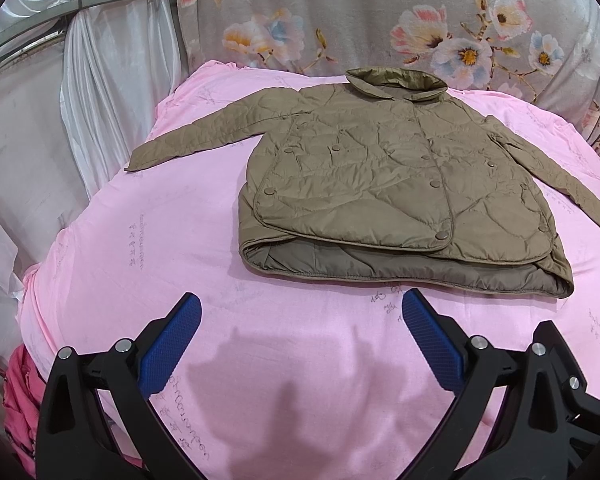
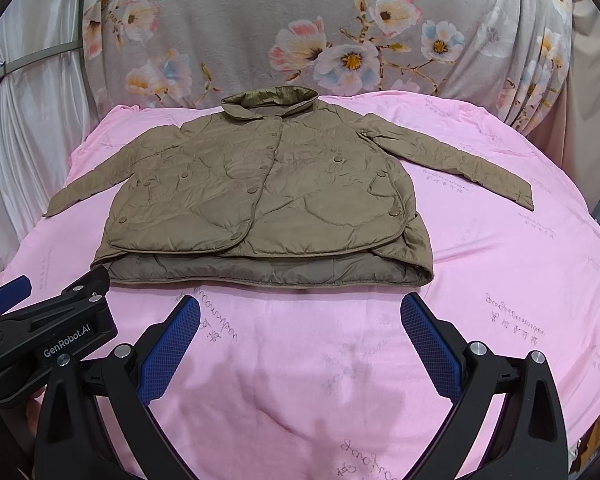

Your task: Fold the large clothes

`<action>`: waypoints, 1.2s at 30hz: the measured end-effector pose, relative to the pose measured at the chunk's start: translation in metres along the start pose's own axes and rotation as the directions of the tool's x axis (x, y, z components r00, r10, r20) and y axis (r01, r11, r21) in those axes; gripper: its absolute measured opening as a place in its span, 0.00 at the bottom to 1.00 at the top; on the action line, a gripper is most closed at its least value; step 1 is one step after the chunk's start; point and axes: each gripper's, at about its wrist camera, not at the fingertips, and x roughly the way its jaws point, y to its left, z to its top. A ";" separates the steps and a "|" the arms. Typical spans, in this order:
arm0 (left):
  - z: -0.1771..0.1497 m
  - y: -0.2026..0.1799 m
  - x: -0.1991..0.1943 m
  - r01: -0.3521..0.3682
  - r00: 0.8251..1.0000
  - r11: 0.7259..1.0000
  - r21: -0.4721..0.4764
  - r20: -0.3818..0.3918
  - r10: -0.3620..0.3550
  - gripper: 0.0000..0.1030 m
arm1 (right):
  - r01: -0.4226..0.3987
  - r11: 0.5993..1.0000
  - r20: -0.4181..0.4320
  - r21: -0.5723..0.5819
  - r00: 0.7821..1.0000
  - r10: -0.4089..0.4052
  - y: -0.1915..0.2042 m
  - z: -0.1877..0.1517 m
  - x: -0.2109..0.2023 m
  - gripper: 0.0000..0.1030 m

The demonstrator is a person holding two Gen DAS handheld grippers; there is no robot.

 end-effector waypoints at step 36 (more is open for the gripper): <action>0.003 0.000 0.002 0.002 1.000 1.000 0.000 -0.002 -0.002 0.95 | -0.002 1.000 0.004 0.003 1.000 0.002 -0.002 0.001 0.001 0.95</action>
